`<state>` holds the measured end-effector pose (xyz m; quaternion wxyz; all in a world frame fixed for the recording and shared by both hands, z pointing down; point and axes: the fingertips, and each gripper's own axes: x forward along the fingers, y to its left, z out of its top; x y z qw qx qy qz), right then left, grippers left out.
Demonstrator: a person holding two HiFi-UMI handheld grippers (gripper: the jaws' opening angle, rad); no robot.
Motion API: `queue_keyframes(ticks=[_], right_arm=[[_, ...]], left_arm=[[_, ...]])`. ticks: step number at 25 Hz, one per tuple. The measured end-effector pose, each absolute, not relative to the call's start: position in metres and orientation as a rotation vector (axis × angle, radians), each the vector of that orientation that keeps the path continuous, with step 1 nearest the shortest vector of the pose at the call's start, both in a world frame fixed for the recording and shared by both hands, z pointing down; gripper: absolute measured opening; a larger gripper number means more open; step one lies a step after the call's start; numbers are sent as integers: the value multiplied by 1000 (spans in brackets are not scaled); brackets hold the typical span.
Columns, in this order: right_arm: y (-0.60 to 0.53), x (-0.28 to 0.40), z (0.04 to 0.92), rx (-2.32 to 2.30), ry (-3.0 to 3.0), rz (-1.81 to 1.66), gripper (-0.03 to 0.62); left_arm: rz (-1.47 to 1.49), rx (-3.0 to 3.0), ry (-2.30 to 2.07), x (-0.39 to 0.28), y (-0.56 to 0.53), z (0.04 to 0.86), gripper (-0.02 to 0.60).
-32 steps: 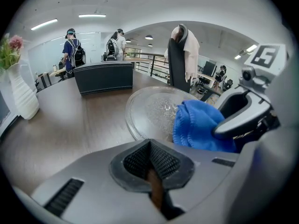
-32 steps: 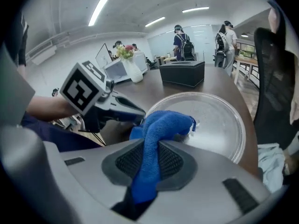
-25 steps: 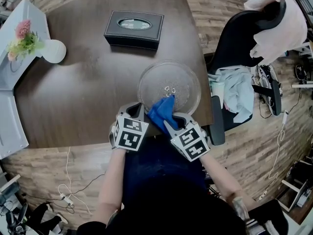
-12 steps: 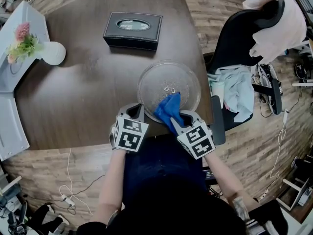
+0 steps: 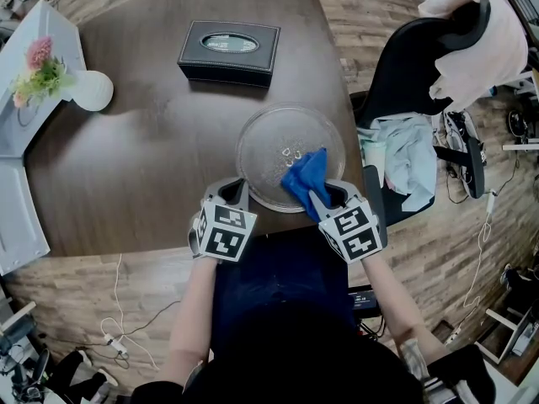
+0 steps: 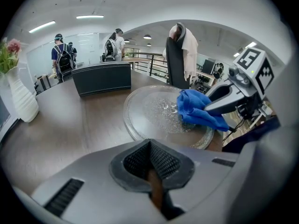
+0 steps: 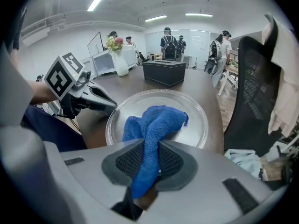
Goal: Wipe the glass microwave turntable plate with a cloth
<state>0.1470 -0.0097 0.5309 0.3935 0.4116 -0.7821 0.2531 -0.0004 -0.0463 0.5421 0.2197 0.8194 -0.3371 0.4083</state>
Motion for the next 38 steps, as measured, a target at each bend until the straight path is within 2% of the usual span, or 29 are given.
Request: queue_keyframes(ticks=[38], right_arm=[[-95, 236, 523, 1272, -1813, 526, 67]], left_arm=[[1103, 2257, -929, 0, -47, 542, 3]])
